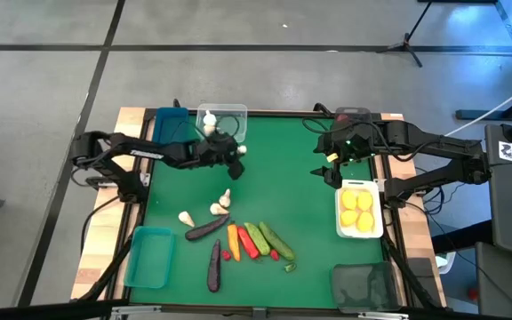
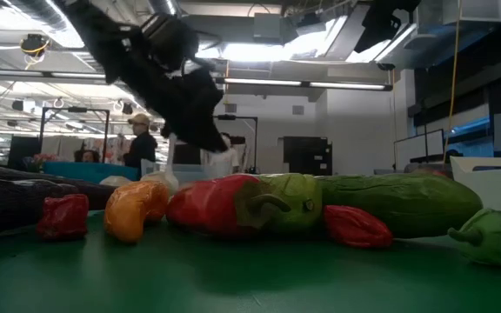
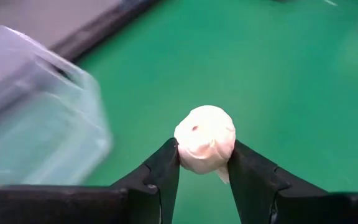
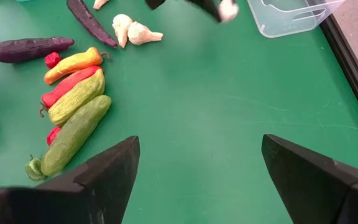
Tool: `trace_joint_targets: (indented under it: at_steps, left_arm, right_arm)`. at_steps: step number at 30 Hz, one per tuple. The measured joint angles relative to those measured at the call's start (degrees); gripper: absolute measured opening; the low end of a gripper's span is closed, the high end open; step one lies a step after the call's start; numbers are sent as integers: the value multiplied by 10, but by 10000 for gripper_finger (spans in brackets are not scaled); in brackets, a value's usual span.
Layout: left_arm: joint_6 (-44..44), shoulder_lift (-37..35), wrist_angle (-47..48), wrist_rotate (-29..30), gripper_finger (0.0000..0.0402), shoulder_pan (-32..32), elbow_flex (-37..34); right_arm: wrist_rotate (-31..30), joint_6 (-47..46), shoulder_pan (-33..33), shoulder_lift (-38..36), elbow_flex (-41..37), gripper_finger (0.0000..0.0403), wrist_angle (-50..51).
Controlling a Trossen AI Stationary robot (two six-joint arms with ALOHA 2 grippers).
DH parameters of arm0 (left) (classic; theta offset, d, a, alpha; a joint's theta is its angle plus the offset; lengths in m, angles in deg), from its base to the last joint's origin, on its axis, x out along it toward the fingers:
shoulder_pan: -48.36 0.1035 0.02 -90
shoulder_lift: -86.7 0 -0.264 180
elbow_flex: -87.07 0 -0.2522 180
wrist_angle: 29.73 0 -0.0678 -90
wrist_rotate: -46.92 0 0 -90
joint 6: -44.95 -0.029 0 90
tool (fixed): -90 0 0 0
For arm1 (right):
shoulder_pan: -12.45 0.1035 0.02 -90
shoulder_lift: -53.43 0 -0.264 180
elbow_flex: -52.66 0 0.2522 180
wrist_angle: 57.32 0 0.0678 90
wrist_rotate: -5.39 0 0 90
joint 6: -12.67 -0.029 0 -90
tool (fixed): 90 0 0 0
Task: Sort produce into baskets
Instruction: Put the white garlic into the transparent bin
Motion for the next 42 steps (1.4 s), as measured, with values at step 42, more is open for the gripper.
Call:
trace_joint_targets:
  at_steps: [42]
  left_arm:
    - [-83,-76,199,-31,235,155,14]
  right_arm:
    - [0,-10,0,0,0,335,0]
